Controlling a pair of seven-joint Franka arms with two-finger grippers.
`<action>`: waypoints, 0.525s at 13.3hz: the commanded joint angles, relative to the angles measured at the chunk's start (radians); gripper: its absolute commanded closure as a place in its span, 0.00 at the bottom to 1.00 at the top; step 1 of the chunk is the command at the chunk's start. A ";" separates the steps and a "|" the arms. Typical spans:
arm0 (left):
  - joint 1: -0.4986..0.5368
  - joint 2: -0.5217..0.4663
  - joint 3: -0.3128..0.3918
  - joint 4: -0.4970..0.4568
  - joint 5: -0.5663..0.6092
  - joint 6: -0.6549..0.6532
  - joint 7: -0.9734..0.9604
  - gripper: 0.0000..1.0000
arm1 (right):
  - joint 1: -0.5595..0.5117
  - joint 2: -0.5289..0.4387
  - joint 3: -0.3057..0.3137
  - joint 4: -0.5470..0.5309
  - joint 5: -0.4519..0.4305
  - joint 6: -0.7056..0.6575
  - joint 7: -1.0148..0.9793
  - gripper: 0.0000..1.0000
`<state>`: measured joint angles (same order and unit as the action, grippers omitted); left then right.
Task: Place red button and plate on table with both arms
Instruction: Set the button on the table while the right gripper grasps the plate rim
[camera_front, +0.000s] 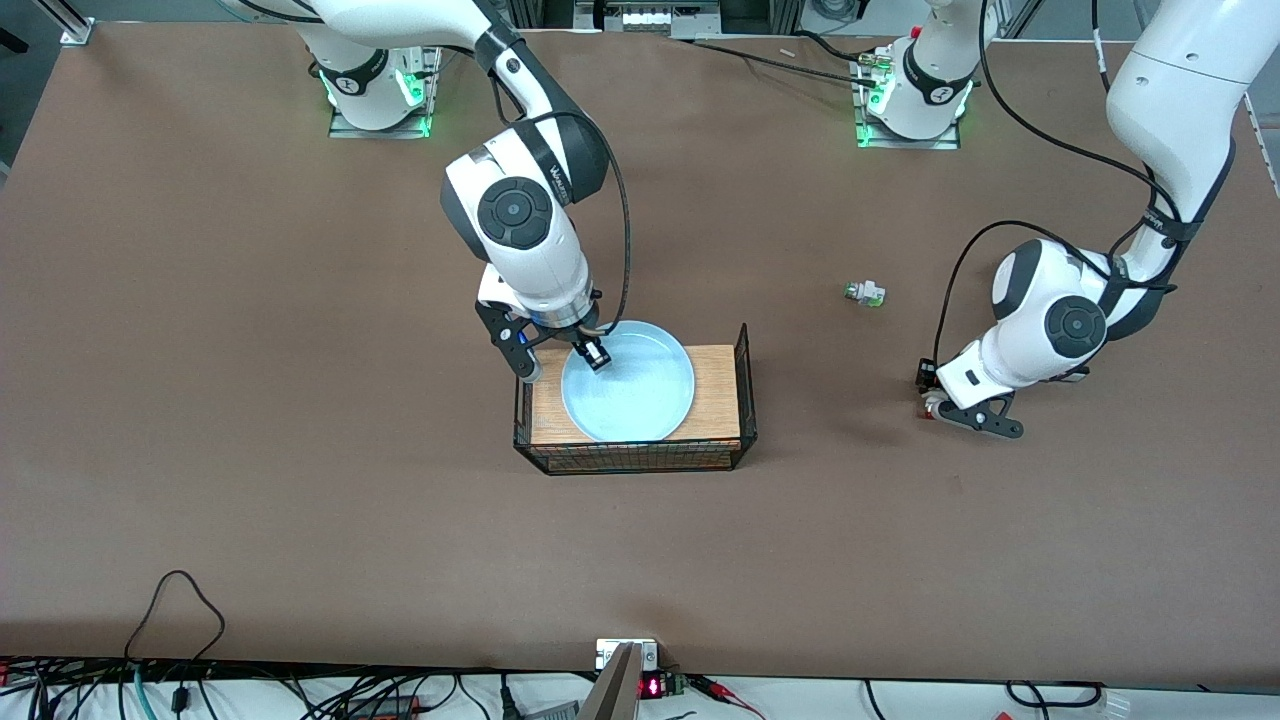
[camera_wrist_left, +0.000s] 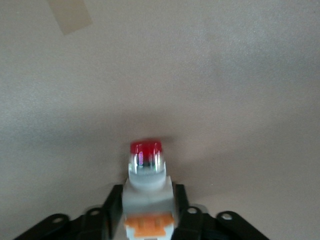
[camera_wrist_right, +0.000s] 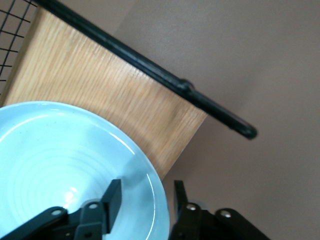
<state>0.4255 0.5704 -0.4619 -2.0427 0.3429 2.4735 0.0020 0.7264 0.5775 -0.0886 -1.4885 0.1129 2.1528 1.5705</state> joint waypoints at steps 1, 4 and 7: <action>0.013 -0.040 -0.014 0.006 0.005 -0.025 0.007 0.00 | 0.019 0.005 -0.011 0.019 0.008 -0.001 -0.021 0.87; 0.012 -0.127 -0.069 0.074 -0.008 -0.199 0.000 0.00 | 0.018 0.005 -0.010 0.016 0.007 0.013 -0.044 0.97; 0.013 -0.172 -0.170 0.287 -0.012 -0.593 -0.112 0.00 | 0.019 -0.033 -0.010 0.019 0.010 -0.008 -0.102 1.00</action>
<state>0.4307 0.4368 -0.5694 -1.8680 0.3403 2.0769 -0.0533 0.7447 0.5675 -0.0874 -1.4808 0.1153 2.1542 1.4939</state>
